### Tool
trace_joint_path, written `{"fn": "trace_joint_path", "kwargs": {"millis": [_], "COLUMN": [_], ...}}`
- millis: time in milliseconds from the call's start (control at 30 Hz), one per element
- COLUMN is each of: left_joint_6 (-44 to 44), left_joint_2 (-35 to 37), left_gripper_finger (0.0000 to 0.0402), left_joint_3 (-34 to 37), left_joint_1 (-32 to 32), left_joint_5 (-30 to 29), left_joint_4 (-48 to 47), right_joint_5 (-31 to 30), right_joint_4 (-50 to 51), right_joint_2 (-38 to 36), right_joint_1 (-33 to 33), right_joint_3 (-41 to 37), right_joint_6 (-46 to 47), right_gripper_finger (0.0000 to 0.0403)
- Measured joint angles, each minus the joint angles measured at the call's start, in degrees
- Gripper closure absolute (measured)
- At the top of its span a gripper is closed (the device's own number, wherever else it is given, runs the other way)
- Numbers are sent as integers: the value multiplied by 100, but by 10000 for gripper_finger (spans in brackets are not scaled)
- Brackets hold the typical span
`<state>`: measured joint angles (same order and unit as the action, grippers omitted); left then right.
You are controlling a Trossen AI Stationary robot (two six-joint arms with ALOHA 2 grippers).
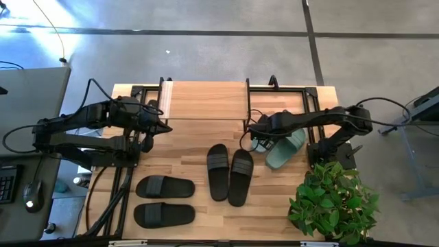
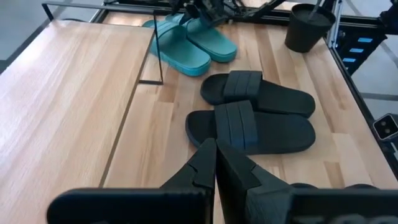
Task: Pick and place slides into the shelf
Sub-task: Put the green slide on the shelf
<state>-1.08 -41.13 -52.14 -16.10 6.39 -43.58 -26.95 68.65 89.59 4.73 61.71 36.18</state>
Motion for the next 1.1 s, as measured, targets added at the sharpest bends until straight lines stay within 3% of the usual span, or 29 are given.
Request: {"fn": "trace_joint_path", "kwargs": {"millis": [700,867,1100], "left_joint_6": [0,2,3], "left_joint_2": [-2,-2,-2], "left_gripper_finger": [401,401,401], "left_joint_3": [0,0,0], "left_joint_1": [0,0,0], "left_joint_5": [64,65,63], "left_joint_4": [10,15,18], "right_joint_5": [-288,11,-4], "right_joint_4": [-563,-717,-816], "right_joint_2": [6,6,6], "right_joint_1": [292,372,365], "right_joint_3": [-269,-269,-269], "right_joint_6": [-365,-554,-672], "right_gripper_finger": [273,271,237]}}
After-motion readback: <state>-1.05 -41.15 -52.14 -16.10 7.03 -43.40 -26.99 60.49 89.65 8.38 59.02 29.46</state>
